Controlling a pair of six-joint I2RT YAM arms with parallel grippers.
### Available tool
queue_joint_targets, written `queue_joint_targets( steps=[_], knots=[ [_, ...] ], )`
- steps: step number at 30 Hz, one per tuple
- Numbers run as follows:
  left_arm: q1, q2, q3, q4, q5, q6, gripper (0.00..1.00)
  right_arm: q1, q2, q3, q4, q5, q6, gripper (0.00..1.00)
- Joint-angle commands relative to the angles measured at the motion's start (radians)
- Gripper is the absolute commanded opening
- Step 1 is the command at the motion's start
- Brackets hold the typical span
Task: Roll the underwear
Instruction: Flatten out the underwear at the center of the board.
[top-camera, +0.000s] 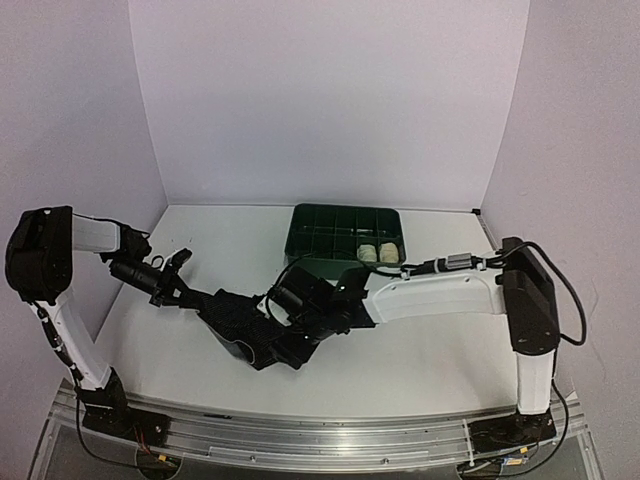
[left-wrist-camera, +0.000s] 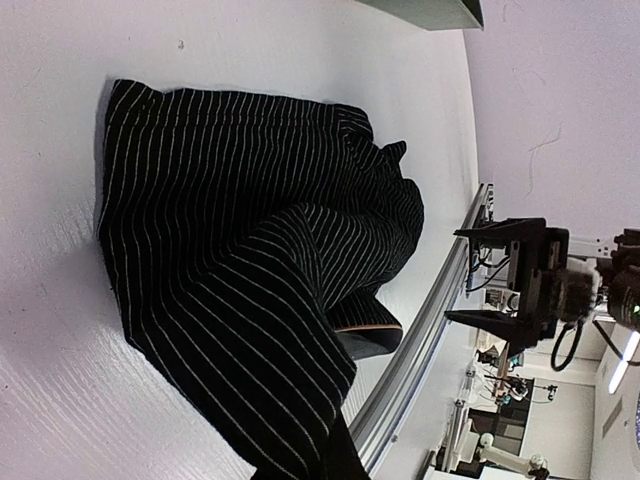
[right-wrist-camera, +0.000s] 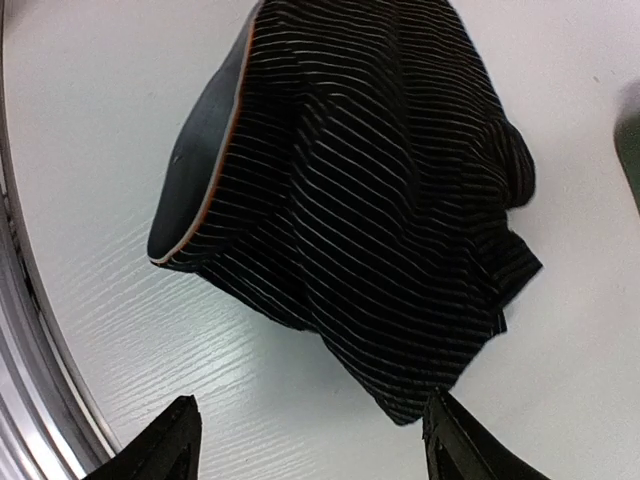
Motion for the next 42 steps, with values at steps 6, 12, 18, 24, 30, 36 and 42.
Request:
queue_joint_targets(
  steps=[6, 12, 18, 24, 30, 36, 42],
  knots=[
    [-0.002, 0.002, -0.008, 0.018, 0.016, 0.018, 0.0, 0.08, -0.014, -0.002, 0.22, 0.056, 0.285, 0.55],
    [-0.002, -0.007, -0.008, 0.015, 0.019, 0.021, 0.0, 0.13, 0.11, 0.081, 0.201, 0.218, 0.228, 0.73],
    [-0.002, -0.001, -0.006, 0.013, 0.021, 0.023, 0.0, 0.13, 0.181, 0.13, 0.196, 0.295, 0.217, 0.78],
    [-0.002, -0.007, -0.003, 0.011, 0.021, 0.022, 0.0, 0.13, 0.262, 0.183, 0.183, 0.282, 0.223, 0.51],
    [0.001, -0.001, 0.013, 0.001, 0.028, 0.018, 0.0, 0.128, 0.25, 0.19, 0.182, 0.315, 0.188, 0.02],
    [0.051, 0.037, 0.25, -0.104, 0.11, -0.021, 0.0, 0.041, 0.136, 0.258, 0.177, 0.307, -0.012, 0.0],
    [0.105, 0.094, 0.673, -0.241, 0.221, -0.134, 0.0, -0.157, 0.061, 0.48, 0.117, 0.183, -0.234, 0.0]
  ],
)
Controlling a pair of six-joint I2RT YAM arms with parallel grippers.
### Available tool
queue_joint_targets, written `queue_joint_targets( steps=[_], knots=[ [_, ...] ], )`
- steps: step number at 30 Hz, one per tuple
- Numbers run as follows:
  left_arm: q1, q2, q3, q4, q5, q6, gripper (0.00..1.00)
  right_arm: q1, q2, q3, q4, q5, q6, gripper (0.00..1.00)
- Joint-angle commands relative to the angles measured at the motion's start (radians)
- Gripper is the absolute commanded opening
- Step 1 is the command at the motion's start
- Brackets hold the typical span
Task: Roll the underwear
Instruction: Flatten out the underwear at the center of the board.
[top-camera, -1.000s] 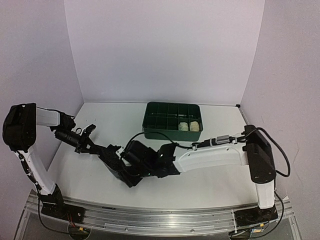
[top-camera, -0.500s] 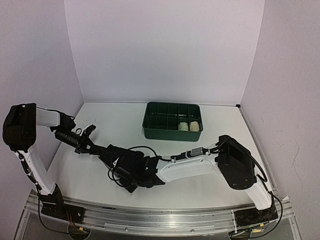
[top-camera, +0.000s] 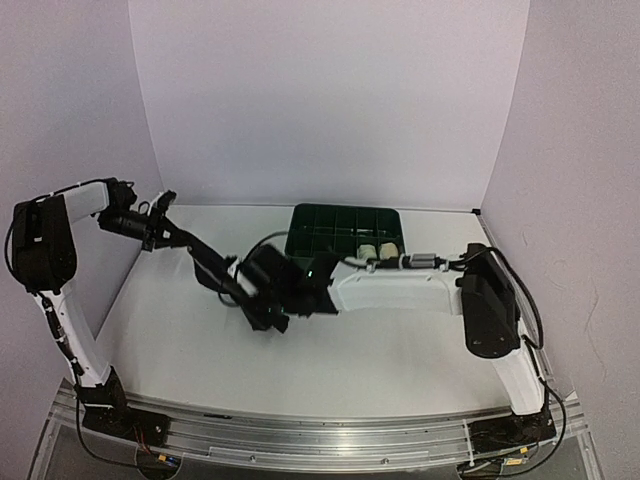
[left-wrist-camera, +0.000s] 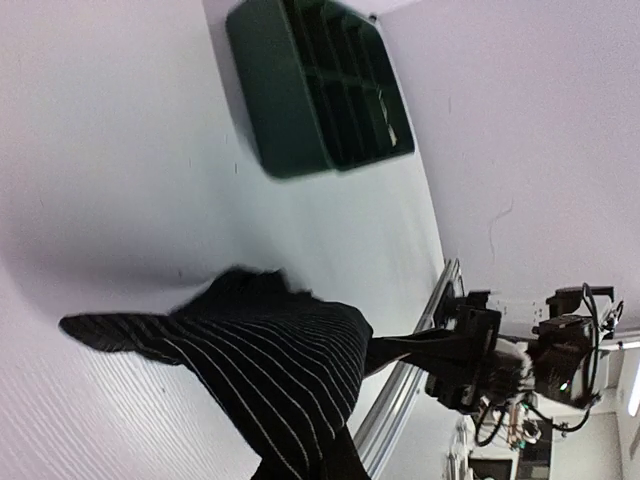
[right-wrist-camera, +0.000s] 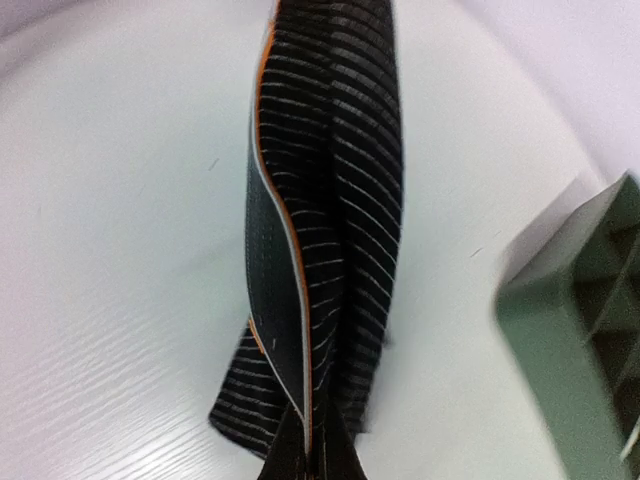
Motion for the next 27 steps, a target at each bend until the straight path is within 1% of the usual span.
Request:
queue_joint_targets(
  steps=[1, 3, 5, 7, 9, 12, 14, 17, 19, 20, 21, 23, 25, 27],
  knots=[
    [0.042, 0.0, 0.283, -0.083, 0.123, -0.119, 0.0, -0.166, -0.134, 0.238, -0.03, -0.069, -0.245, 0.0],
    [0.051, -0.019, 0.327, -0.036, 0.129, -0.175, 0.0, -0.185, -0.117, 0.311, -0.051, -0.072, -0.341, 0.0],
    [0.061, -0.048, 0.326, 0.029, 0.132, -0.24, 0.0, -0.192, -0.102, 0.35, -0.063, -0.071, -0.416, 0.0],
    [0.066, -0.087, 0.278, 0.087, 0.12, -0.268, 0.0, -0.194, -0.099, 0.351, -0.068, -0.076, -0.469, 0.0],
    [0.066, -0.118, 0.206, 0.098, 0.102, -0.262, 0.0, -0.194, -0.108, 0.313, -0.069, -0.106, -0.505, 0.0],
    [0.066, -0.133, 0.11, -0.019, 0.045, -0.123, 0.0, -0.188, -0.139, 0.192, -0.069, -0.168, -0.545, 0.0],
    [0.066, -0.143, 0.025, -0.088, -0.019, -0.018, 0.0, -0.173, -0.159, 0.104, -0.069, -0.167, -0.569, 0.0],
    [0.065, -0.157, -0.109, -0.146, -0.162, 0.104, 0.0, -0.122, -0.198, -0.071, -0.068, -0.135, -0.606, 0.0],
    [0.066, -0.174, -0.179, -0.166, -0.277, 0.186, 0.01, -0.067, -0.217, -0.177, -0.068, -0.127, -0.612, 0.0],
    [0.066, -0.193, -0.201, -0.169, -0.343, 0.21, 0.04, -0.039, -0.226, -0.23, -0.067, -0.121, -0.604, 0.0],
    [0.066, -0.209, -0.223, -0.181, -0.395, 0.245, 0.09, -0.011, -0.233, -0.277, -0.066, -0.115, -0.59, 0.0],
    [0.066, -0.218, -0.264, -0.232, -0.467, 0.326, 0.24, 0.04, -0.24, -0.352, -0.064, -0.111, -0.559, 0.0],
    [0.067, -0.192, -0.305, -0.307, -0.535, 0.388, 0.33, 0.083, -0.233, -0.401, -0.063, -0.11, -0.522, 0.0],
    [0.067, -0.19, -0.36, -0.358, -0.591, 0.45, 0.45, 0.113, -0.225, -0.425, -0.062, -0.103, -0.502, 0.0]
  ],
)
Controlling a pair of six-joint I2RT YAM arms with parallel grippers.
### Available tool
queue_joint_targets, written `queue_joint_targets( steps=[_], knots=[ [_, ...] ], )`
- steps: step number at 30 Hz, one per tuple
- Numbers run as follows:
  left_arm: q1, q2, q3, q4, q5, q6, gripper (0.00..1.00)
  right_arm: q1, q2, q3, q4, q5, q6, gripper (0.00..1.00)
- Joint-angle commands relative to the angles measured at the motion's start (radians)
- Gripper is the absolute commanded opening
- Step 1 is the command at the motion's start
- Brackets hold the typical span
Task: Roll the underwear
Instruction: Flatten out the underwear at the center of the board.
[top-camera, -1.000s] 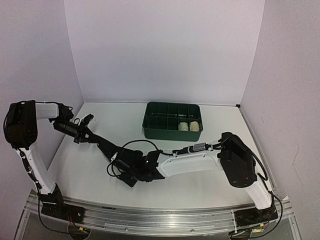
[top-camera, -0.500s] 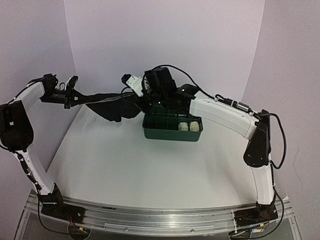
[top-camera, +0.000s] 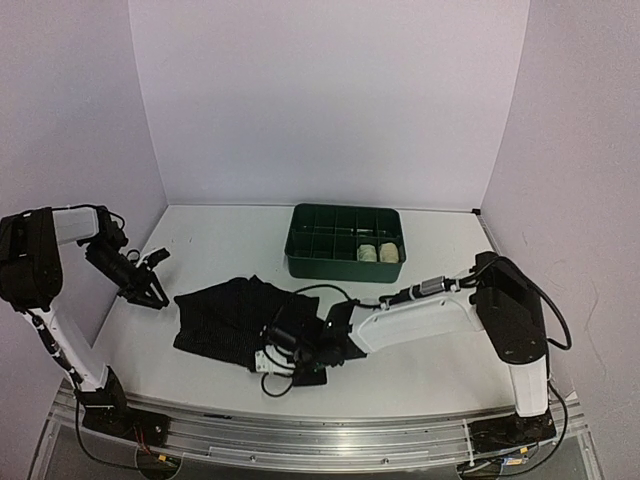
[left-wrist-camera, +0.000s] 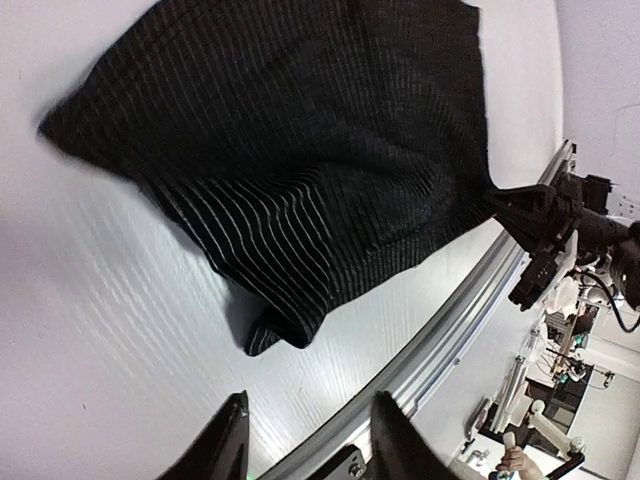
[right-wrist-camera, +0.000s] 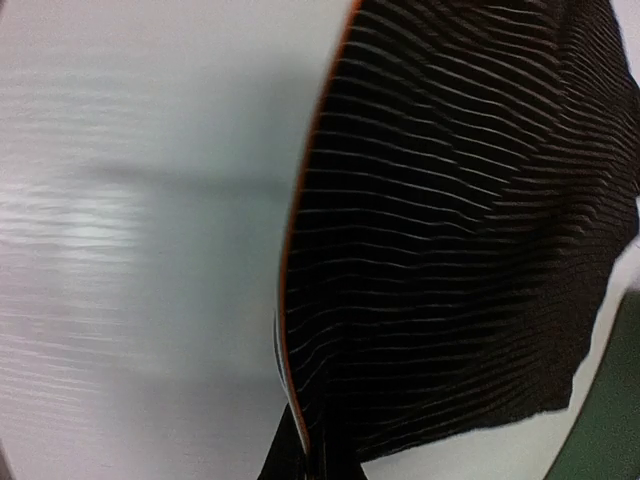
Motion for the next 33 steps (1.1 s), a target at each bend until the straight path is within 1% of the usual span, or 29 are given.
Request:
queue_joint_targets(
  steps=[1, 3, 5, 7, 8, 10, 11, 12, 14, 16, 18, 20, 22, 23, 24, 27, 28, 30, 33],
  knots=[
    [0.006, -0.05, -0.106, -0.177, -0.23, 0.24, 0.52, 0.077, -0.069, -0.049, 0.002, 0.023, 0.059, 0.01],
    [0.005, -0.096, -0.157, -0.182, -0.299, 0.29, 0.58, 0.098, -0.069, -0.066, 0.002, 0.044, 0.068, 0.05],
    [0.005, -0.127, -0.154, -0.182, -0.326, 0.342, 0.59, 0.109, -0.087, -0.093, 0.005, 0.04, 0.078, 0.15],
    [0.001, -0.128, -0.113, -0.181, -0.291, 0.361, 0.57, 0.11, -0.13, -0.137, 0.005, 0.014, 0.098, 0.22],
    [-0.004, -0.124, -0.088, -0.179, -0.272, 0.364, 0.56, 0.111, -0.152, -0.162, 0.005, 0.002, 0.106, 0.26],
    [-0.034, -0.098, -0.043, -0.169, -0.244, 0.357, 0.51, 0.111, -0.199, -0.222, 0.004, -0.009, 0.116, 0.39],
    [-0.061, -0.085, -0.022, -0.156, -0.233, 0.346, 0.47, 0.111, -0.231, -0.254, 0.002, -0.016, 0.118, 0.45],
    [-0.089, -0.076, -0.004, -0.139, -0.213, 0.338, 0.46, 0.111, -0.263, -0.279, 0.0, -0.019, 0.135, 0.48],
    [-0.148, -0.065, 0.025, -0.082, -0.2, 0.311, 0.44, 0.111, -0.335, -0.322, -0.006, -0.013, 0.181, 0.52],
    [-0.213, -0.052, 0.053, -0.006, -0.215, 0.284, 0.44, 0.111, -0.406, -0.349, -0.009, 0.006, 0.251, 0.55],
    [-0.241, -0.025, 0.087, 0.119, -0.243, 0.259, 0.4, 0.101, -0.476, -0.342, -0.012, 0.012, 0.357, 0.58],
    [-0.248, 0.031, 0.147, 0.212, -0.262, 0.22, 0.36, 0.089, -0.485, -0.3, -0.011, 0.028, 0.503, 0.57],
    [-0.257, 0.094, 0.204, 0.314, -0.3, 0.186, 0.34, 0.083, -0.439, -0.224, -0.009, 0.082, 0.659, 0.51],
    [-0.265, 0.126, 0.228, 0.352, -0.316, 0.172, 0.34, 0.083, -0.399, -0.188, 0.002, 0.097, 0.739, 0.39],
    [-0.273, 0.158, 0.251, 0.386, -0.329, 0.163, 0.34, 0.083, -0.353, -0.152, 0.013, 0.107, 0.8, 0.31],
    [-0.304, 0.247, 0.313, 0.427, -0.357, 0.156, 0.33, 0.083, -0.204, -0.049, 0.039, 0.103, 0.922, 0.12],
    [-0.311, 0.273, 0.329, 0.426, -0.361, 0.155, 0.33, 0.083, -0.165, -0.023, 0.04, 0.114, 0.951, 0.08],
    [-0.317, 0.304, 0.347, 0.421, -0.355, 0.153, 0.33, 0.083, -0.101, 0.006, 0.043, 0.156, 1.028, 0.01],
    [-0.317, 0.312, 0.336, 0.427, -0.349, 0.157, 0.34, 0.082, -0.044, 0.002, 0.043, 0.195, 1.126, 0.0]
  ],
)
